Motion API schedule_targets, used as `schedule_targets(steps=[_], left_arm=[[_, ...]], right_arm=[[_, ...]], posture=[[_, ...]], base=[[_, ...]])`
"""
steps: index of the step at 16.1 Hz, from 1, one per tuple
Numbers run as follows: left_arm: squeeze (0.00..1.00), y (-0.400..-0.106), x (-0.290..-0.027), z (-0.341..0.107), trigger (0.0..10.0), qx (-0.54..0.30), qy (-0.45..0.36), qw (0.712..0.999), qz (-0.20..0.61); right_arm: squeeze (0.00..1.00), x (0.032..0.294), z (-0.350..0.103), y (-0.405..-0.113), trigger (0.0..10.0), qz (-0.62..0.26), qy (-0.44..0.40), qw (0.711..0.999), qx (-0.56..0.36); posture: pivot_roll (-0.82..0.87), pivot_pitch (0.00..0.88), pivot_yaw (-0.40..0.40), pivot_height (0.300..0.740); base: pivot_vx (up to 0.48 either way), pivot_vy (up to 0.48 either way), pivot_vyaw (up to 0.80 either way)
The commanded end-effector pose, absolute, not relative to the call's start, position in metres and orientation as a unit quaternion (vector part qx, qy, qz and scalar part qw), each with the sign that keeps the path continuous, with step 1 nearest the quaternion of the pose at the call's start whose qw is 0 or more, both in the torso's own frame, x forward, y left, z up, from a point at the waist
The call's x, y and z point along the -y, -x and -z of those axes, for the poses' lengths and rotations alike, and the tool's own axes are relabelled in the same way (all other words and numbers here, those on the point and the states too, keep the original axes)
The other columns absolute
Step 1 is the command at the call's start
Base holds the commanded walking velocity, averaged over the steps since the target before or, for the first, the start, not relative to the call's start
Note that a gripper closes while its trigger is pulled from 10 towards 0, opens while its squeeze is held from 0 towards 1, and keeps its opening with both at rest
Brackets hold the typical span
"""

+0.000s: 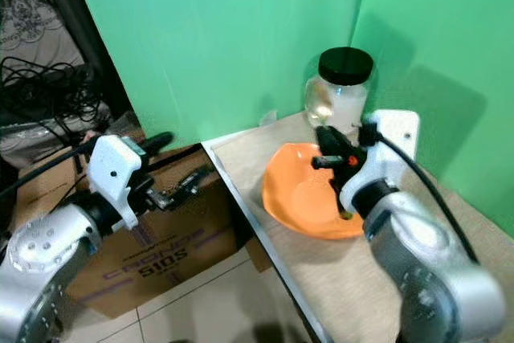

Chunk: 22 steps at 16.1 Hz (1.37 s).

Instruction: Setting the table

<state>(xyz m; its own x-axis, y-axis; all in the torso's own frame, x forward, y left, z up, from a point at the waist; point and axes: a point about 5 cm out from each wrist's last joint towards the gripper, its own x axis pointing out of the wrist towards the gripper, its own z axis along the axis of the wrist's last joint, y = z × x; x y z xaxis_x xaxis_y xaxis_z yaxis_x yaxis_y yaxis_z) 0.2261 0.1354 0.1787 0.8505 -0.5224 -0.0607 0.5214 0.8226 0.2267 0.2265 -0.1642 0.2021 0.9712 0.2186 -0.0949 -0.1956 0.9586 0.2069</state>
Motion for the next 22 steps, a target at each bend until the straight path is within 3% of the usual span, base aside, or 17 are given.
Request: schedule_targets(steps=[1,7,10,22], left_arm=[[0.0,-0.227,-0.139,-0.178,10.0,-0.001,-0.131,0.96,0.247],[0.0,-0.225,-0.148,-0.178,10.0,0.007,-0.104,0.983,0.15],[0.0,-0.224,-0.147,-0.178,10.0,0.008,-0.095,0.985,0.141],[0.0,-0.226,-0.148,-0.181,10.0,0.013,-0.079,0.988,0.129]], right_arm=[[0.0,0.16,-0.204,-0.224,10.0,-0.101,-0.09,0.99,-0.039],[0.0,0.151,-0.204,-0.23,10.0,-0.089,-0.042,0.995,-0.003],[0.0,0.145,-0.203,-0.23,10.0,-0.112,-0.046,0.993,-0.007],[0.0,0.148,-0.195,-0.232,10.0,-0.115,-0.041,0.992,-0.031]], posture=[[-0.01,0.0,0.064,0.74],[0.02,0.0,0.034,0.74],[0.02,0.0,0.032,0.74],[0.02,0.0,0.027,0.74]], base=[[0.0,0.0,-0.8],[0.0,0.0,-0.4],[0.0,0.0,-0.72],[-0.083,0.0,0.0]])
